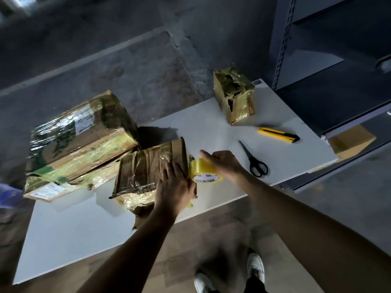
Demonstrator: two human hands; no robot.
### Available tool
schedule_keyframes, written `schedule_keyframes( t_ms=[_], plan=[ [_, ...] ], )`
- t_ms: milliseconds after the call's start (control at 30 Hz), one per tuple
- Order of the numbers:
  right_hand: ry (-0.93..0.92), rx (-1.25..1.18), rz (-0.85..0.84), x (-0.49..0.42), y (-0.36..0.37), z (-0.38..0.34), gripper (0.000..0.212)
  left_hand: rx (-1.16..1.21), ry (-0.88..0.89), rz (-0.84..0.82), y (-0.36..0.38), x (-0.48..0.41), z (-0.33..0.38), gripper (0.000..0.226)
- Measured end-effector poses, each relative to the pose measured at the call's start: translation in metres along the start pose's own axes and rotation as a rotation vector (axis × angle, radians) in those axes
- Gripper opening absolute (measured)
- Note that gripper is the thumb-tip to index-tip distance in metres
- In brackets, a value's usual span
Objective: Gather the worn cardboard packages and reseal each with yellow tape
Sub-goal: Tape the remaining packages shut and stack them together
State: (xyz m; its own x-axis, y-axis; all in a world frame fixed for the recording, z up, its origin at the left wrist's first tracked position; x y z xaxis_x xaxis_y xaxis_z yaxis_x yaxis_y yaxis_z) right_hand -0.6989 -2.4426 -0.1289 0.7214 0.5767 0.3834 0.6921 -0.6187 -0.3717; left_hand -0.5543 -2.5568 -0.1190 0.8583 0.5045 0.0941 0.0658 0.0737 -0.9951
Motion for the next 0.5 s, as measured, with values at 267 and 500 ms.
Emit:
schedule_keyframes(
  t_ms=[267,500],
  plan=[
    [-0.191,-0.439,-0.025,0.006,-0.008,-0.097,0.062,0.355,-0.078,0.254,-0.082,-0.001,-0.026,0.051],
    [-0.266,-0.663,-0.081,0.013,0.011,-0.171,0.016,0.769,0.051,0.312,-0.094,0.011,-0.058,0.051]
  ],
)
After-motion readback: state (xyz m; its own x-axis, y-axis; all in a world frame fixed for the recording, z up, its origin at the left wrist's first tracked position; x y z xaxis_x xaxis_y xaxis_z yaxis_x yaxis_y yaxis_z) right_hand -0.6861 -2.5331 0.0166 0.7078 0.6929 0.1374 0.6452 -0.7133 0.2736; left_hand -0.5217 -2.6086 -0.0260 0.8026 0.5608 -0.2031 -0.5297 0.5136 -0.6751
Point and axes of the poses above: each hand's wrist, its own x-axis away from the middle knuckle, its own y-axis out of the palm, z = x × y, the point moved 4 cm from there along -x, towards the middle knuckle, and after that the axes turned 2 degrees about x, right-handed, at the moved point
